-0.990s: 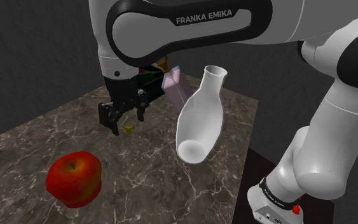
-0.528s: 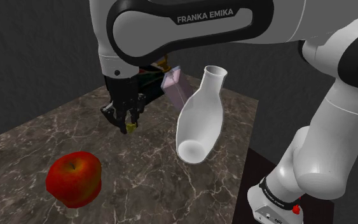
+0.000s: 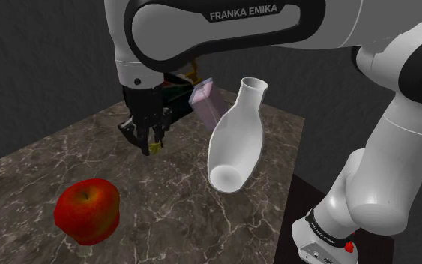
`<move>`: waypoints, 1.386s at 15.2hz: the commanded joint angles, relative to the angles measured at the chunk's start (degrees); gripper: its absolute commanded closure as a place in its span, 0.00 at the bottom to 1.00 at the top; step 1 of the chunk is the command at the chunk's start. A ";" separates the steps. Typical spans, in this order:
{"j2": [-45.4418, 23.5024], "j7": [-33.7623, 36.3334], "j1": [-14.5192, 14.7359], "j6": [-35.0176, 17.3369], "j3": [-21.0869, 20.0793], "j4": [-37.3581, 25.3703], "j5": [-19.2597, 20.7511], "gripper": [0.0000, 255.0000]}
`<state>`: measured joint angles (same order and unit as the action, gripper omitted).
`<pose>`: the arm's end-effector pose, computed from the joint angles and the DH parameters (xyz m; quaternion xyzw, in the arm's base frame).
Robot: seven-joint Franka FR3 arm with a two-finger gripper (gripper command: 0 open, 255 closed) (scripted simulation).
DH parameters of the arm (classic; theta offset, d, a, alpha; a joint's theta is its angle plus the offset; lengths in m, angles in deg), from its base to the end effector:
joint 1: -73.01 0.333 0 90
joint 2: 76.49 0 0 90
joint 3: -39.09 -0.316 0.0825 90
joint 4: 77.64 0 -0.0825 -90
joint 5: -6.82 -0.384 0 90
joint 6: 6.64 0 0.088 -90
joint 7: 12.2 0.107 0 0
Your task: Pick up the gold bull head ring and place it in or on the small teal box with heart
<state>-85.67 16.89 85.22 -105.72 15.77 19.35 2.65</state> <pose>0.4885 0.3411 0.4951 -0.9951 -0.0477 0.0828 0.0272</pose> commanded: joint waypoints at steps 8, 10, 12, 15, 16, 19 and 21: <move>-0.14 0.75 0.15 6.91 -0.11 -7.03 0.09 1.00; -0.31 0.96 0.21 8.49 -0.15 -8.78 0.15 1.00; -0.55 1.18 0.29 10.09 -0.19 -10.61 0.24 1.00; -1.03 1.56 0.45 12.55 -0.25 -13.55 0.41 1.00; -1.23 1.69 0.52 13.38 -0.28 -14.58 0.48 1.00; -1.95 2.13 0.75 15.95 -0.36 -17.84 0.74 1.00; -2.55 2.45 0.95 17.71 -0.43 -20.18 0.94 1.00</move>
<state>-87.81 19.08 86.01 -89.07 15.41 0.60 3.46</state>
